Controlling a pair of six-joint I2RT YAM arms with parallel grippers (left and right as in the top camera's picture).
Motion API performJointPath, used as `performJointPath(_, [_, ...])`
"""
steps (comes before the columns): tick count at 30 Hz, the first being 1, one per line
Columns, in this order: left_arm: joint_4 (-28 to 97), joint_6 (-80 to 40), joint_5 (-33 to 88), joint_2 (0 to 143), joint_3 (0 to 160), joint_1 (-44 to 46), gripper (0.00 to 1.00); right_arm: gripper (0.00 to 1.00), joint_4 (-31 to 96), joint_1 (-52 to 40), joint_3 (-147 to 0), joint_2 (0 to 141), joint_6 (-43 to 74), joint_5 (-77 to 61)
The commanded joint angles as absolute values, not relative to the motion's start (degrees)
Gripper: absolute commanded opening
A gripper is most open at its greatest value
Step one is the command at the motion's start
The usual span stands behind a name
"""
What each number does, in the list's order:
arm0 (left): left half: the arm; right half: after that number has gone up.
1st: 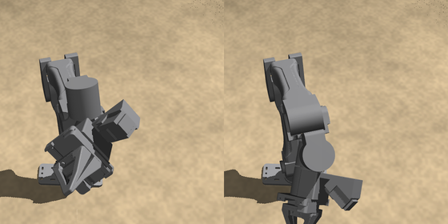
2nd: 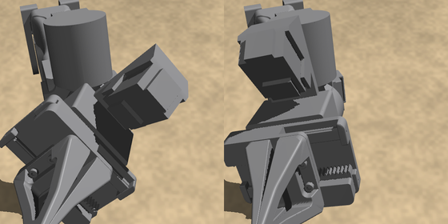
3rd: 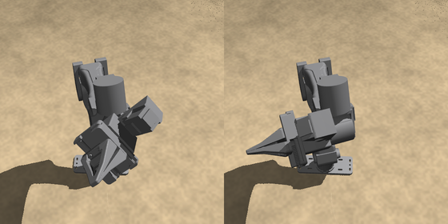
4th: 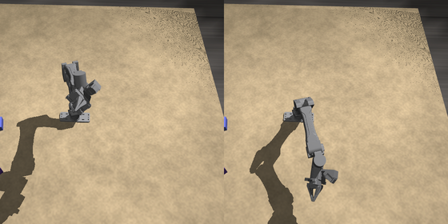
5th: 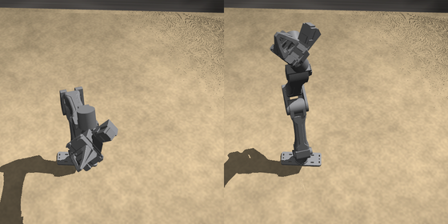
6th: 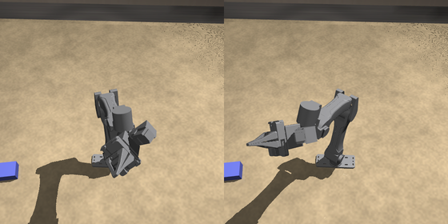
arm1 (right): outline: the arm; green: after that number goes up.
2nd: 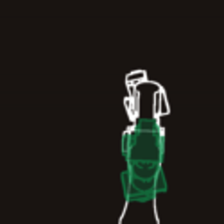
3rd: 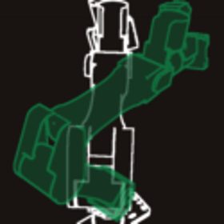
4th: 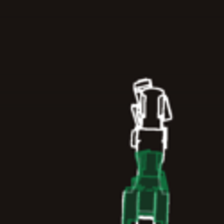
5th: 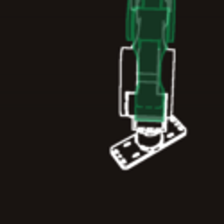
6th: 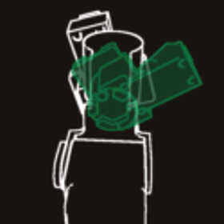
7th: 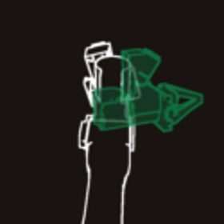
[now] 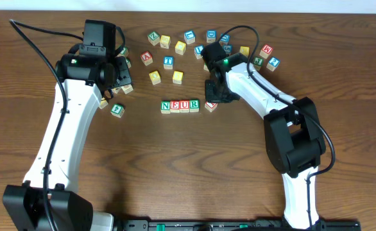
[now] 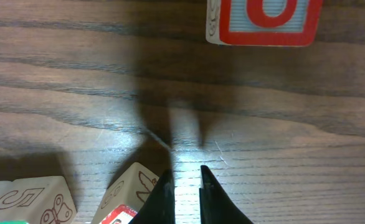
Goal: Spell out NEURIPS
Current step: 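Carry the I block to the right end of NEUR, then lower the I block beside R and open the right gripper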
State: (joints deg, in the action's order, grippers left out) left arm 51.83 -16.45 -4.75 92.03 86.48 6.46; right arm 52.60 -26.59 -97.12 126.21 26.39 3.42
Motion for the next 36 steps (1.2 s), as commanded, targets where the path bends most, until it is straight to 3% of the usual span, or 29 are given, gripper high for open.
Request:
performJointPath(1, [51.77, -16.1, -5.63, 91.0, 86.46, 6.17, 0.55, 0.09, 52.47, -26.94, -96.88, 126.78, 24.71, 2.33])
performJointPath(14, [51.72, -16.1, -5.63, 91.0, 86.46, 6.17, 0.55, 0.09, 58.06, -27.11, -96.88, 126.78, 24.84, -1.85])
performJointPath(36, [51.77, -16.1, -5.63, 91.0, 86.46, 6.17, 0.55, 0.08, 56.12, -29.08, -96.99, 126.76, 25.67, -4.6])
